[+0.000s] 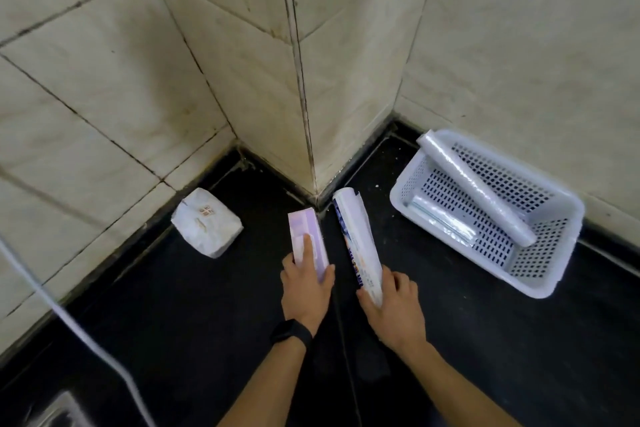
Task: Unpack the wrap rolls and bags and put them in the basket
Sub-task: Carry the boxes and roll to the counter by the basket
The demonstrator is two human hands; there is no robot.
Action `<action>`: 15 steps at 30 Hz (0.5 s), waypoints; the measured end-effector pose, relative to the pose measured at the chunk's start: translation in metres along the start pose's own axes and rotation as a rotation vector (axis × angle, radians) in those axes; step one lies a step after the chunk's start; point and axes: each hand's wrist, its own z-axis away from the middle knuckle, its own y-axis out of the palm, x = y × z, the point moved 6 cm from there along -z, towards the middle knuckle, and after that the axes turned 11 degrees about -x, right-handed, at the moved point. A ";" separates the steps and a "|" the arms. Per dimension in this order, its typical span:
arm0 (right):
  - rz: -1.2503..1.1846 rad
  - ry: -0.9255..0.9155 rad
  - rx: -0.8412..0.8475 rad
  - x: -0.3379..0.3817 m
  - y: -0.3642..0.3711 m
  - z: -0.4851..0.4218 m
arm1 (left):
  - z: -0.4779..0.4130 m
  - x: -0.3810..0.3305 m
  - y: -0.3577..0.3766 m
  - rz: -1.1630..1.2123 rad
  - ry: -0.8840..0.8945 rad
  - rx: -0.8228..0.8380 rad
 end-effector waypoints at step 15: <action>-0.295 -0.047 -0.137 -0.061 -0.115 0.081 | 0.083 -0.077 -0.006 -0.221 0.441 0.006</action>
